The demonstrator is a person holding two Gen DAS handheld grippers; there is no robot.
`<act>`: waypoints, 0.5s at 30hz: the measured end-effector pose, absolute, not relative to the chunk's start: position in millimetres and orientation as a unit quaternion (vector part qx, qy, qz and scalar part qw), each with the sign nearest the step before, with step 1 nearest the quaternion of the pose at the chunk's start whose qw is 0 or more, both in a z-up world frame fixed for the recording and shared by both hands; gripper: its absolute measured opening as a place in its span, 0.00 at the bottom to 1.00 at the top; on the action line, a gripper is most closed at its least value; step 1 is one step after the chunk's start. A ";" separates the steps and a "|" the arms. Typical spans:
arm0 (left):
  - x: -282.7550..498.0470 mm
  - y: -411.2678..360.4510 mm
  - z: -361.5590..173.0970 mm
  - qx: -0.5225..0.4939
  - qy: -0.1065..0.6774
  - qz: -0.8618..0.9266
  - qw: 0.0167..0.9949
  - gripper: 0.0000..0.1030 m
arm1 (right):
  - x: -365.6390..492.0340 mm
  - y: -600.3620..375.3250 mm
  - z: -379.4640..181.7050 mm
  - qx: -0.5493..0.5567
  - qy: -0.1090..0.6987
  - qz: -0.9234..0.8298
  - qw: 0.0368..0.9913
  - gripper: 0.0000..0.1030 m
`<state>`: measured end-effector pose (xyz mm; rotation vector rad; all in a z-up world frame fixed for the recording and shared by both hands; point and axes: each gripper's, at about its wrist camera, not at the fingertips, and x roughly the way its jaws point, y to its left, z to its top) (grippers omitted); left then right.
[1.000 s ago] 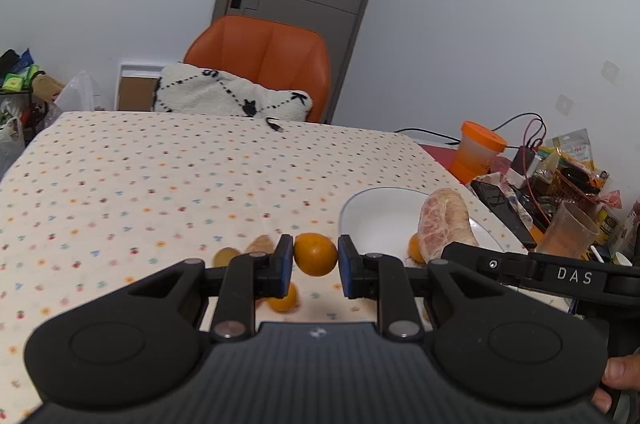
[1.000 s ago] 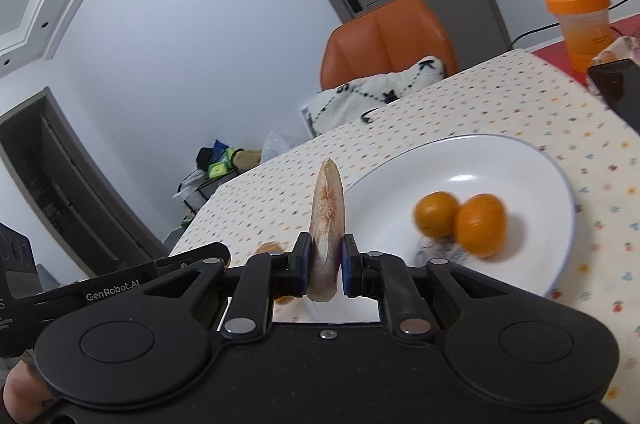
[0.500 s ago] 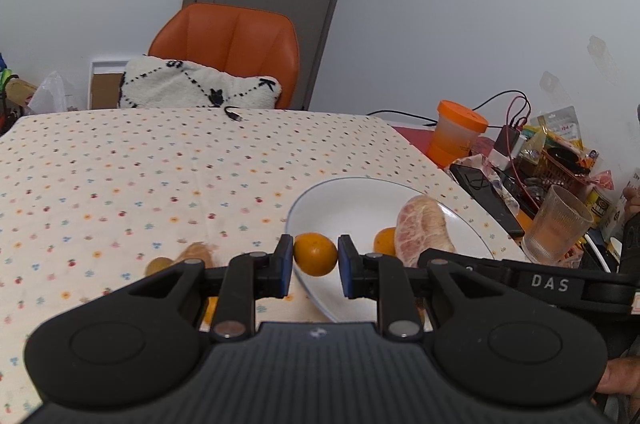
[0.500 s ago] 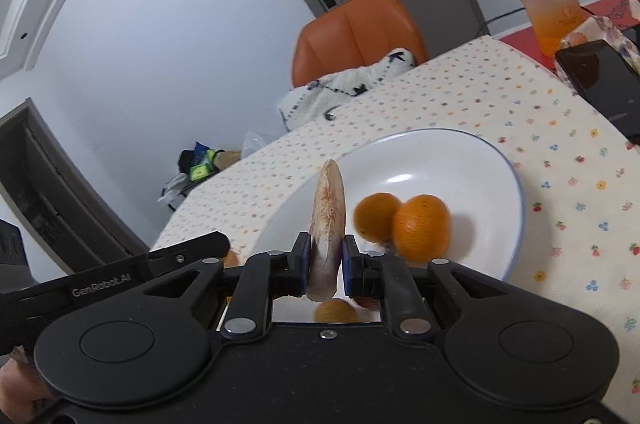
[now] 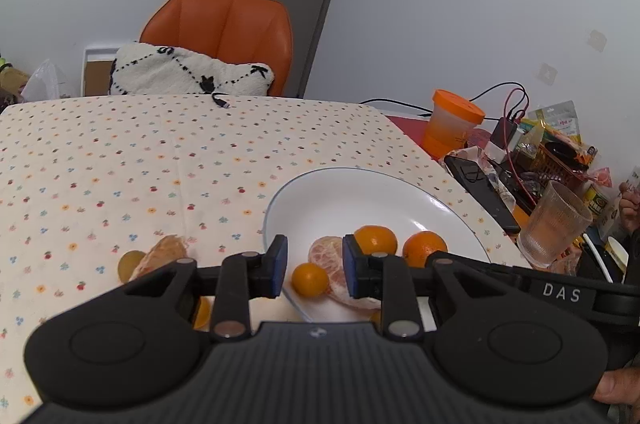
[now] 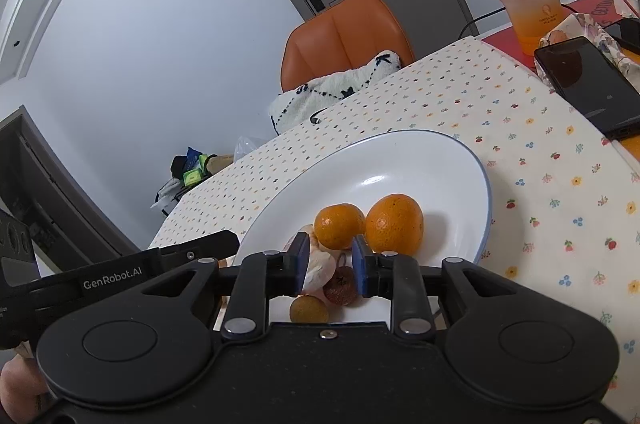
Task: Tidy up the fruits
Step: 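Carry the tangerine and pomelo segment over the white plate and open both grippers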
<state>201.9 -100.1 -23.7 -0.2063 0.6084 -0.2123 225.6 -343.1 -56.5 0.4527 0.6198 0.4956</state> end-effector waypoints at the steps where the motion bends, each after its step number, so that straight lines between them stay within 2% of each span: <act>1: 200.4 -98.2 -22.7 -0.102 0.298 -0.101 0.944 0.26 | 224.5 -343.0 -55.7 0.218 0.298 0.239 0.898 0.25; 7: 186.3 -85.1 -15.2 -0.106 0.290 -0.081 0.948 0.34 | 216.8 -339.1 -49.6 0.214 0.292 0.240 0.901 0.31; 12: 170.7 -76.7 -9.2 -0.109 0.279 -0.073 0.951 0.51 | 207.3 -332.5 -45.1 0.207 0.288 0.240 0.904 0.38; 15: 162.2 -71.1 -7.6 -0.108 0.276 -0.063 0.953 0.56 | 202.6 -327.0 -42.6 0.197 0.289 0.237 0.906 0.42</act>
